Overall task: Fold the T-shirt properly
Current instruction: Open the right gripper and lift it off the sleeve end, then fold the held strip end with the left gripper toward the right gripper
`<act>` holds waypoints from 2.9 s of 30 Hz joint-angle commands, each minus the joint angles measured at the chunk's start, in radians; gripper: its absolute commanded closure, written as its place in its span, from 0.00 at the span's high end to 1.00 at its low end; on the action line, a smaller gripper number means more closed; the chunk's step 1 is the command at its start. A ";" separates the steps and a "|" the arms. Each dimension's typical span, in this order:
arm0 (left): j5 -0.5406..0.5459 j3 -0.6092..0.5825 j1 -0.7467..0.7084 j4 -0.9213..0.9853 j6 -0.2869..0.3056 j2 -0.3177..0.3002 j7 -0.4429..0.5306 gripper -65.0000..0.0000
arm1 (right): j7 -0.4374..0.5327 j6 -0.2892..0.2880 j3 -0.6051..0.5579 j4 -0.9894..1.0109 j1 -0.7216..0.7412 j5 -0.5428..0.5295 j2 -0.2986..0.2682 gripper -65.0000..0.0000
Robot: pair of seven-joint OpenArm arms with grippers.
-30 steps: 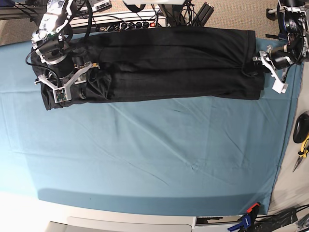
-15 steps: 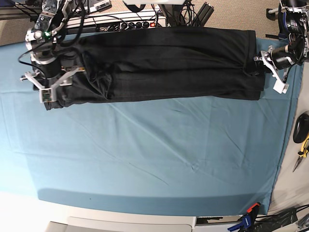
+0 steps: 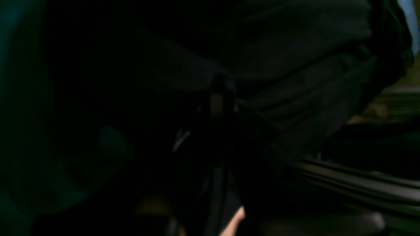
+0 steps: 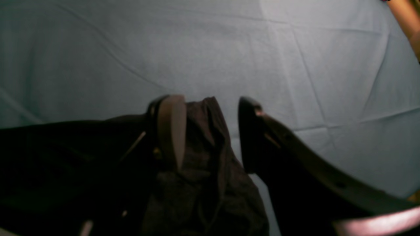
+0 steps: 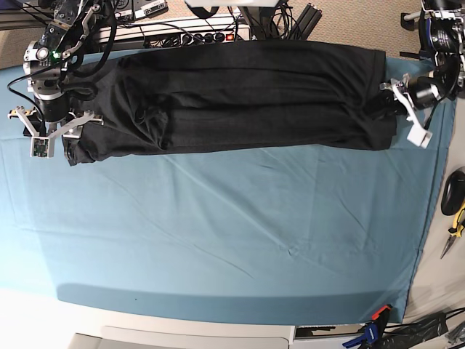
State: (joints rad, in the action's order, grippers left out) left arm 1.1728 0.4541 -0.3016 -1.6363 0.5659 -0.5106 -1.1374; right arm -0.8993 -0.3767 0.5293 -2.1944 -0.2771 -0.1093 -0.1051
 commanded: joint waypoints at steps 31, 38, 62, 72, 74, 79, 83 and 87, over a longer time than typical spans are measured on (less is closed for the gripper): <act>-0.311 -0.534 0.109 -0.294 -0.021 0.167 0.172 0.00 | 0.017 0.007 0.002 -0.016 0.005 -0.006 -0.011 0.41; -0.416 -0.634 0.135 -0.292 -0.036 0.241 0.226 0.00 | 0.018 0.007 0.002 -0.016 0.006 -0.006 -0.011 0.41; -0.477 -0.681 0.145 -0.234 -0.053 0.375 0.275 0.00 | 0.040 0.007 0.002 0.185 0.028 -0.006 -0.011 0.41; -0.463 -0.682 0.152 -0.212 -0.053 0.400 0.274 0.00 | 0.041 0.007 0.002 0.201 0.048 -0.032 -0.011 0.41; -0.463 -0.697 0.152 -0.212 -0.057 0.415 0.274 0.00 | 0.041 0.007 0.002 0.201 0.048 -0.032 -0.011 0.41; -0.539 -0.785 0.153 -0.212 -0.076 0.434 0.295 0.00 | 0.040 0.007 0.002 0.201 0.047 -0.032 -0.011 0.41; -0.573 -0.805 0.155 -0.212 -0.076 0.438 0.313 0.00 | 0.039 0.006 0.002 0.201 0.047 -0.032 -0.011 0.41; -0.621 -0.805 0.174 -0.212 -0.076 0.438 0.330 0.00 | 0.039 0.007 0.002 0.201 0.047 -0.032 -0.011 0.41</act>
State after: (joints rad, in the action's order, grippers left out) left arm 0.5331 -0.3504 -0.1410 -1.8328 0.4858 -0.0811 -0.8364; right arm -0.8852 -0.3729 0.5282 -1.9781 -0.2378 -0.1322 -0.1047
